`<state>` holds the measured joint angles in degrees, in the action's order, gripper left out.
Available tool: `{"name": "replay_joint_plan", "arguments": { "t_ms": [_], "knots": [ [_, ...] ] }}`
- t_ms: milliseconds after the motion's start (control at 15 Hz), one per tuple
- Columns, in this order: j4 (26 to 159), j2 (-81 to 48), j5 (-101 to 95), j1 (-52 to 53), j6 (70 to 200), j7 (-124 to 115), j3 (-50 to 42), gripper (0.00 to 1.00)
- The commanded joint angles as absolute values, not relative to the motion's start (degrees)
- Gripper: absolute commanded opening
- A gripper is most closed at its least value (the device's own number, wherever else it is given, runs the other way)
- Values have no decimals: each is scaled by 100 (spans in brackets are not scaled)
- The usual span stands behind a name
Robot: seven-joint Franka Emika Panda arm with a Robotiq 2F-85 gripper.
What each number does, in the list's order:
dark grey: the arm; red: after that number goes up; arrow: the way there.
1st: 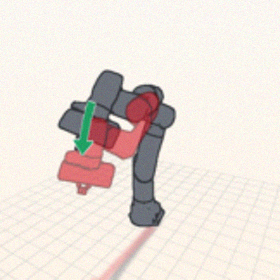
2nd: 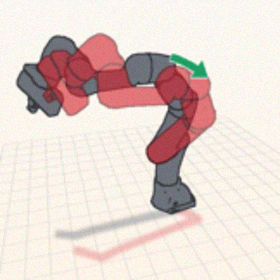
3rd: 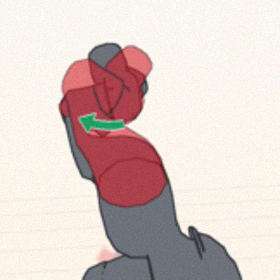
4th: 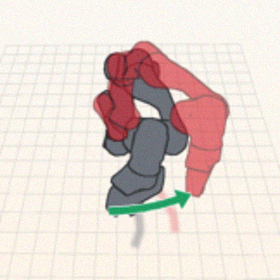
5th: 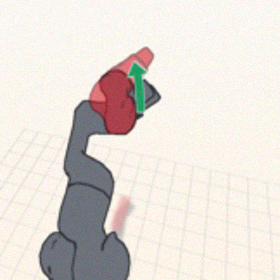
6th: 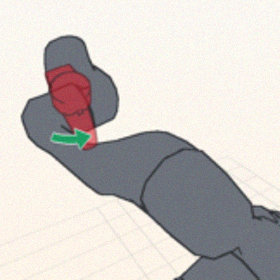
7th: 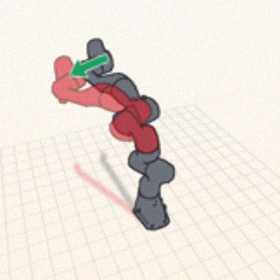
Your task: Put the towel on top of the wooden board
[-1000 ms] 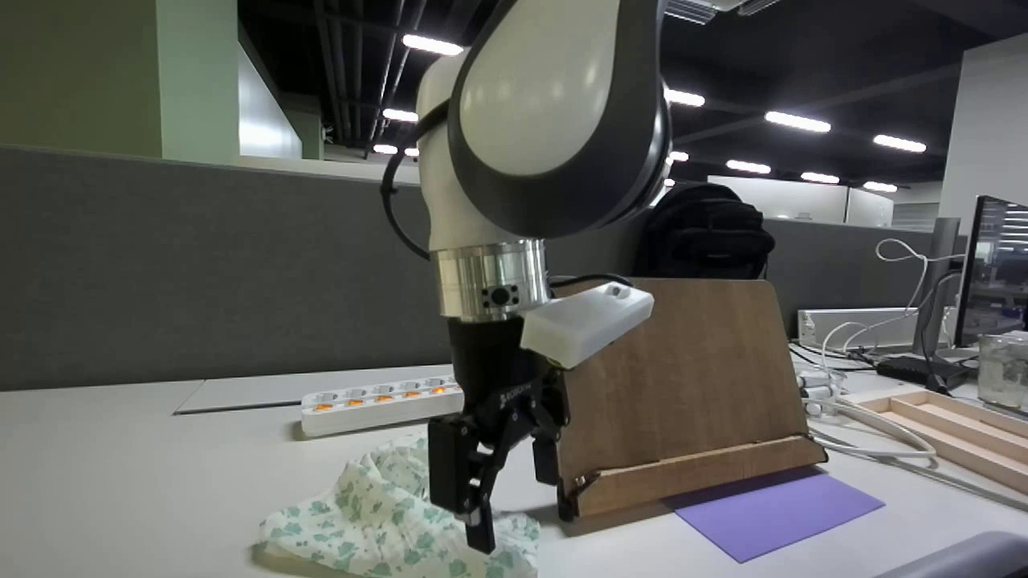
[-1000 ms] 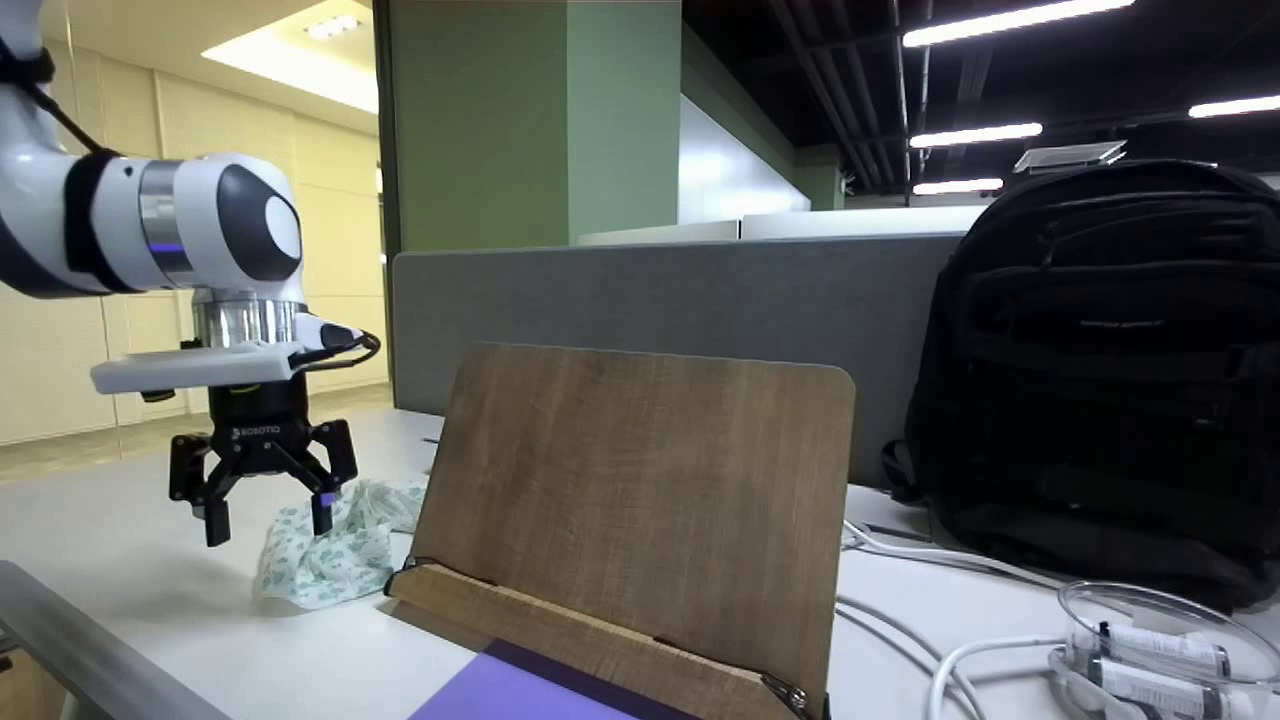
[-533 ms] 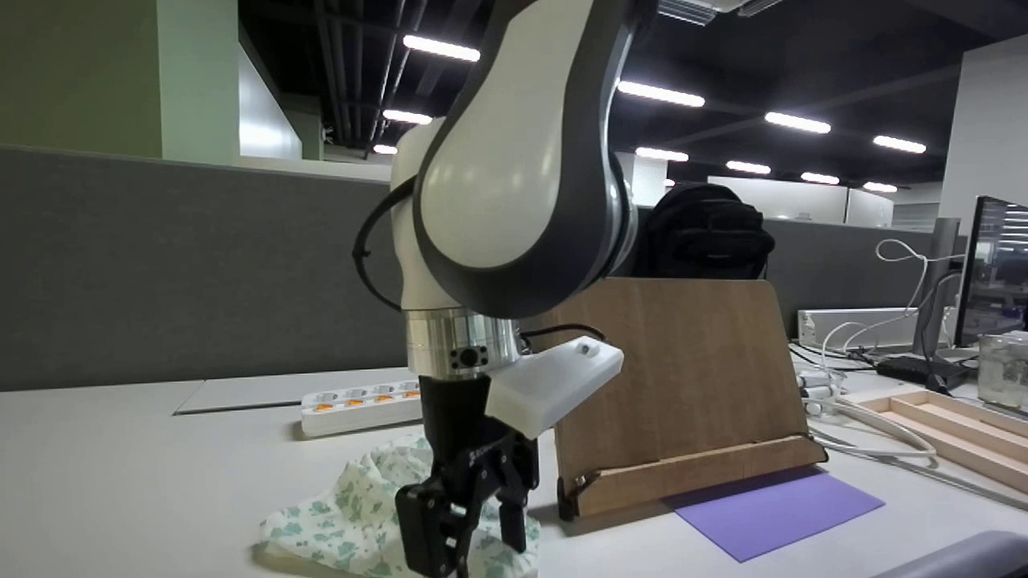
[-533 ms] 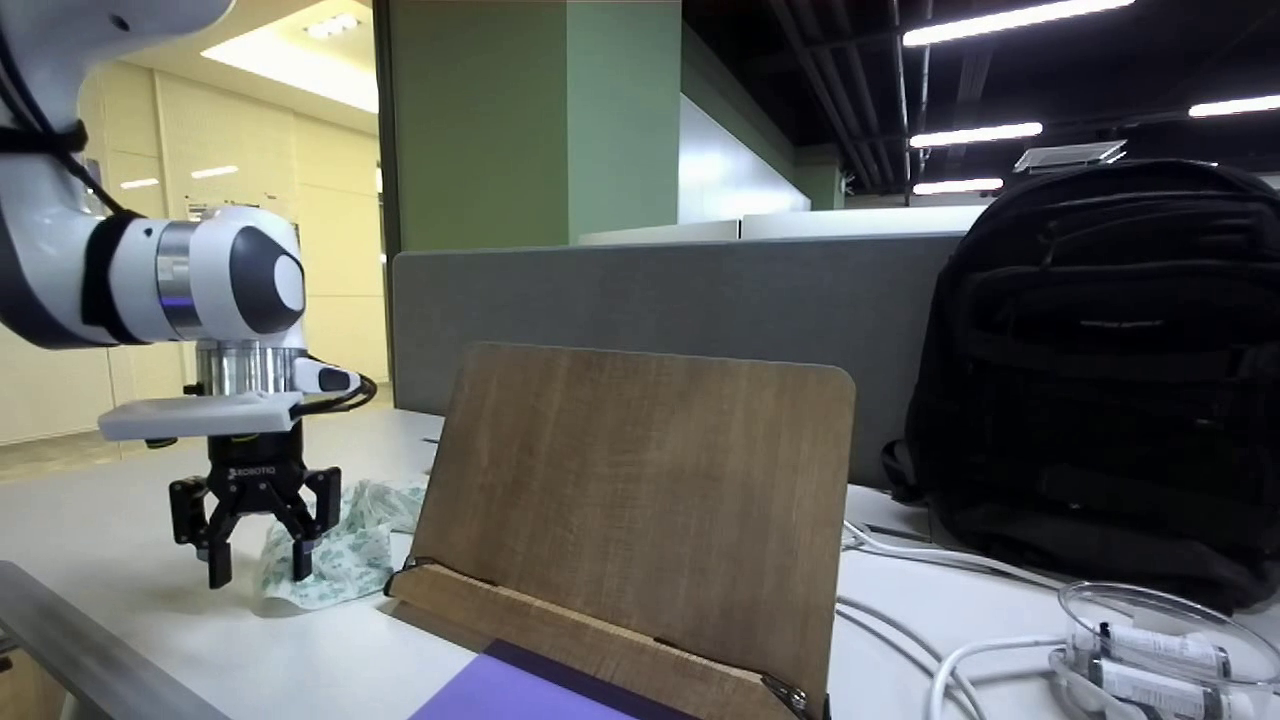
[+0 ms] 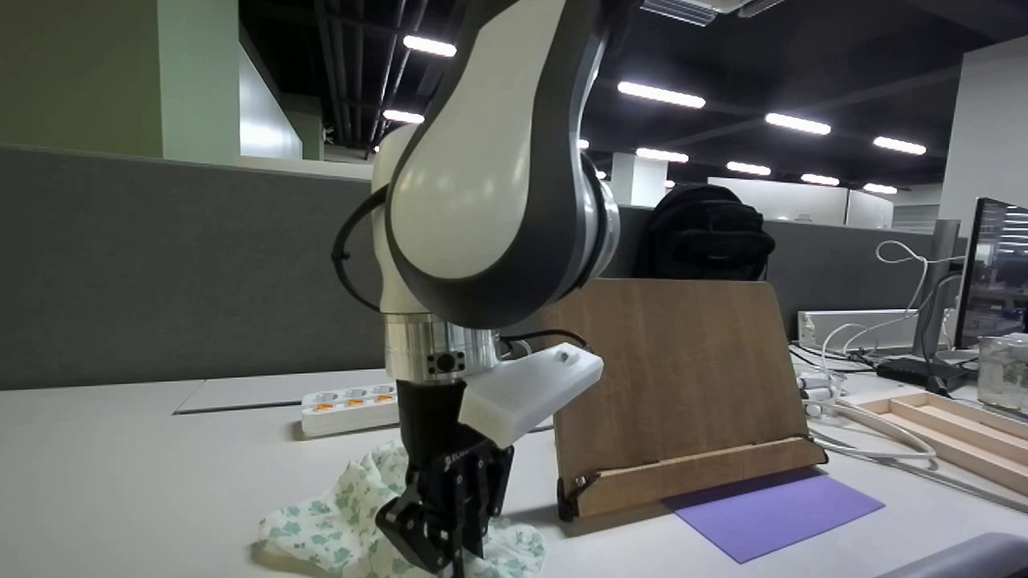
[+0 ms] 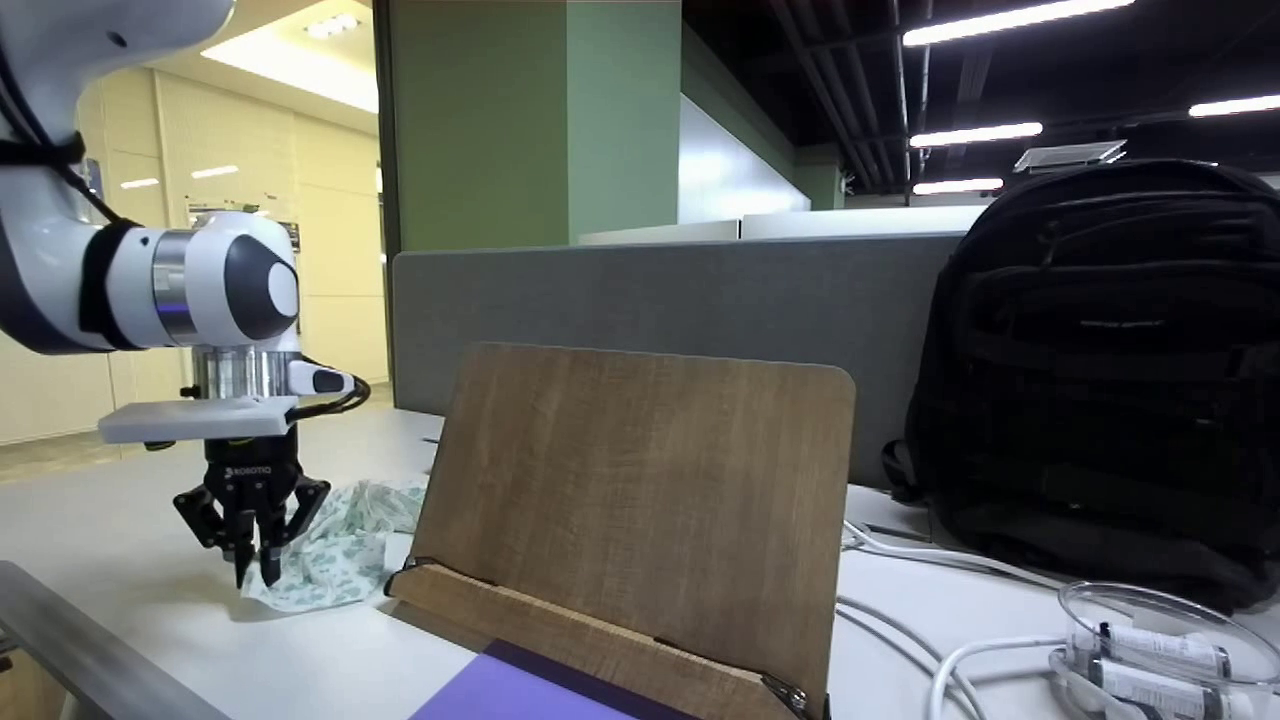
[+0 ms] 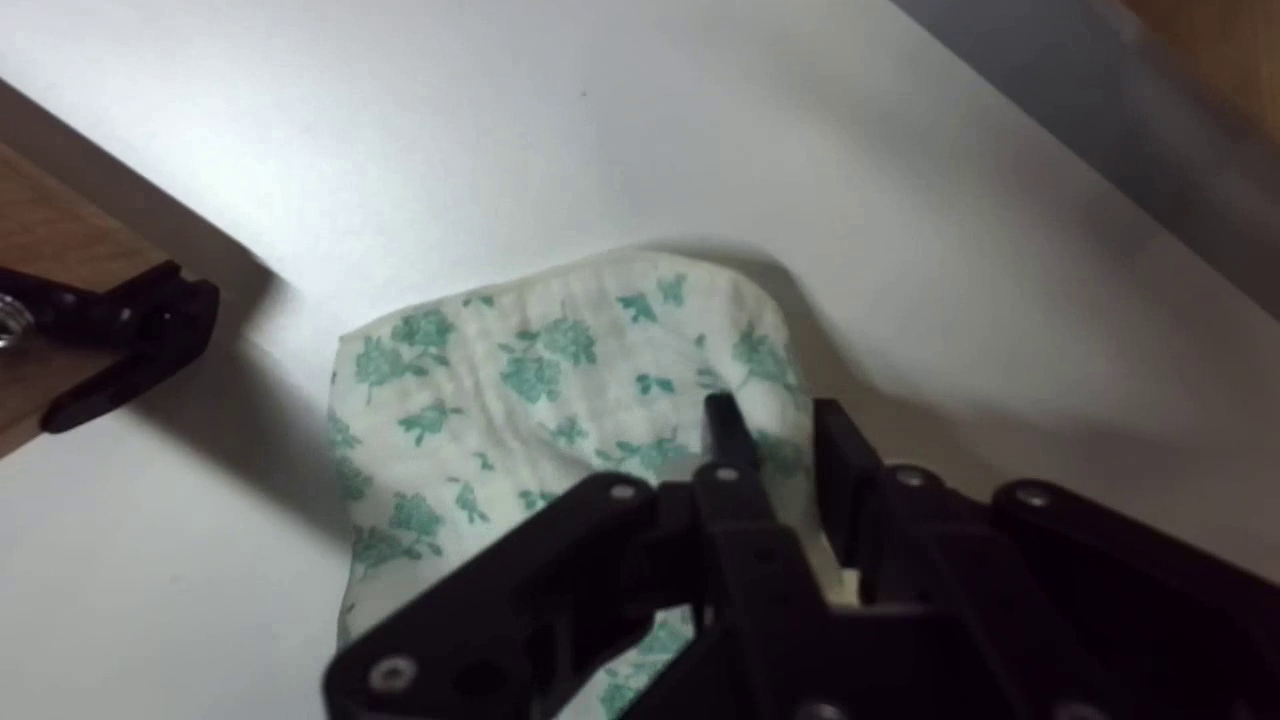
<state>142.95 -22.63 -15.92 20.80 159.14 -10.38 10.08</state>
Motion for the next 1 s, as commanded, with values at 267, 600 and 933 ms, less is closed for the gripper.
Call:
{"name": "replay_joint_plan", "arguments": {
  "t_ms": [267,600,933],
  "knots": [
    [13670,-1681,-734,1846,14884,-544,1246,0],
    [12638,-1151,-652,1744,14229,-684,1132,0],
    [11515,-727,-537,1437,13745,-894,978,0]
  ]
}}
